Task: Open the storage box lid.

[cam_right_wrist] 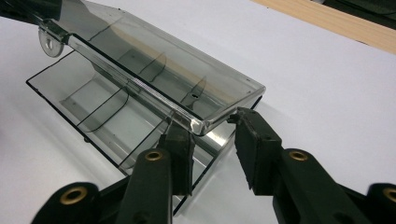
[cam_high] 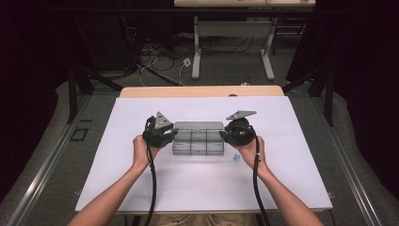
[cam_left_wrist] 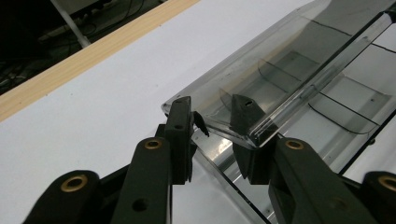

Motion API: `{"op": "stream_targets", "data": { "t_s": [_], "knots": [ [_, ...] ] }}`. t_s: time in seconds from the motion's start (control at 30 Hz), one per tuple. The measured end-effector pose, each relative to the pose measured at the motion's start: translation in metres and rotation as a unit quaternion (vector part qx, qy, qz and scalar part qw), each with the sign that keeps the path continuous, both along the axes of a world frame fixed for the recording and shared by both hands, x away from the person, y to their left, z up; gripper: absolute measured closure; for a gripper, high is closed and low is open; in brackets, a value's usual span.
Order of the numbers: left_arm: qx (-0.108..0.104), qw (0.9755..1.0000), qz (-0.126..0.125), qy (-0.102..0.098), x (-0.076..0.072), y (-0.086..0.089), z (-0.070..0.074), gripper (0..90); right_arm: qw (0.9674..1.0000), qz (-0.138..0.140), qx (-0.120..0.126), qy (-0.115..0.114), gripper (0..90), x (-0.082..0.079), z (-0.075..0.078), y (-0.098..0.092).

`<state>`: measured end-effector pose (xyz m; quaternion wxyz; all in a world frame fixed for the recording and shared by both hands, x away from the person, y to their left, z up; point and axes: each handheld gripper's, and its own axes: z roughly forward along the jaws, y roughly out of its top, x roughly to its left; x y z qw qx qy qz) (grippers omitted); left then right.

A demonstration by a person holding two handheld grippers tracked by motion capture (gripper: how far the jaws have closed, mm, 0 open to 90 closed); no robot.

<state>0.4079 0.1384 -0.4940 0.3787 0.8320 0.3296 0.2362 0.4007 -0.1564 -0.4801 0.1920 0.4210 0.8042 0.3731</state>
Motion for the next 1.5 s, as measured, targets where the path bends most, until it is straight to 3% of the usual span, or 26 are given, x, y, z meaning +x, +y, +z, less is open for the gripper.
{"op": "stream_targets", "data": {
  "t_s": [0.13,0.27,0.63,1.23,1.5],
  "knots": [
    [0.009,1.0000,-0.003,-0.003,0.003,-0.001,0.003,69.2,1.0000,-0.002,-0.003,0.000,68.2,0.003,0.002,0.001],
    [0.010,0.9998,-0.009,0.015,0.008,0.000,0.006,69.3,0.9999,0.002,-0.010,0.003,68.4,0.006,0.004,0.002],
    [0.008,0.9998,-0.008,0.016,0.015,-0.001,0.011,70.8,0.9994,0.007,-0.032,0.013,69.5,0.017,0.012,0.004],
    [0.026,0.9989,-0.011,0.036,0.029,-0.003,0.015,72.9,0.9986,0.013,-0.045,0.022,72.6,0.037,0.017,0.007],
    [0.021,0.9989,-0.009,0.041,0.035,-0.002,0.014,73.9,0.9980,0.009,-0.055,0.030,73.7,0.044,0.017,0.008]
  ]
}}
